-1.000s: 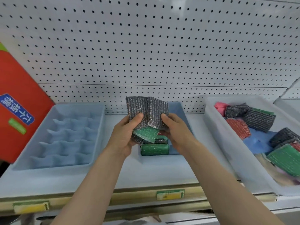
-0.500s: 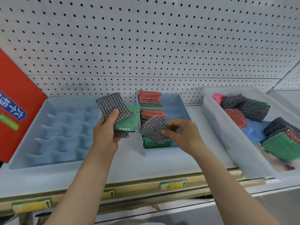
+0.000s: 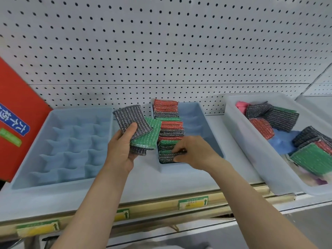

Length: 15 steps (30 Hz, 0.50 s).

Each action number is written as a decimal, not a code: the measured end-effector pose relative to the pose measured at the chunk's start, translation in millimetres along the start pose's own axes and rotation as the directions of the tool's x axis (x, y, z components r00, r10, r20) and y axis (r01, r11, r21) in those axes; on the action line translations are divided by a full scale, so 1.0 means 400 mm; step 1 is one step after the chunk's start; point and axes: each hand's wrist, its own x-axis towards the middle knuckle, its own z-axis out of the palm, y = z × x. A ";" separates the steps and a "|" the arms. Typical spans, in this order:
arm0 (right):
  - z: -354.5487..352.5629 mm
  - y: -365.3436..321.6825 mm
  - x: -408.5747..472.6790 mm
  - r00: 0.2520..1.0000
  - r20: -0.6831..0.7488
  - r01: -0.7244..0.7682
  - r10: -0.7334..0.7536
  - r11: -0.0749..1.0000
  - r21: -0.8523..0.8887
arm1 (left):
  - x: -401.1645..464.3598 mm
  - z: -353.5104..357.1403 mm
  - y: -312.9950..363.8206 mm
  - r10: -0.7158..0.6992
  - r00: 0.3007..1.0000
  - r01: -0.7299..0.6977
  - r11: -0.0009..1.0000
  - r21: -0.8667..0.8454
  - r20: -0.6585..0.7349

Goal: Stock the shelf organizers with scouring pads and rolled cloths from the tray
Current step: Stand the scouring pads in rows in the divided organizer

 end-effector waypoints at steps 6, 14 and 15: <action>0.019 -0.012 0.005 0.995 0.098 0.019 -0.029 0.996 0.093 | -0.005 -0.002 -0.008 -0.008 1.000 0.008 1.000 0.021 0.017; 0.054 -0.015 0.018 0.993 -0.036 0.118 -0.114 0.984 0.133 | -0.017 0.006 -0.009 -0.018 0.999 0.017 1.000 0.024 0.041; 0.068 -0.010 0.019 0.991 -0.029 0.136 -0.133 0.982 0.129 | -0.019 0.008 -0.009 -0.017 0.999 0.015 1.000 0.026 0.046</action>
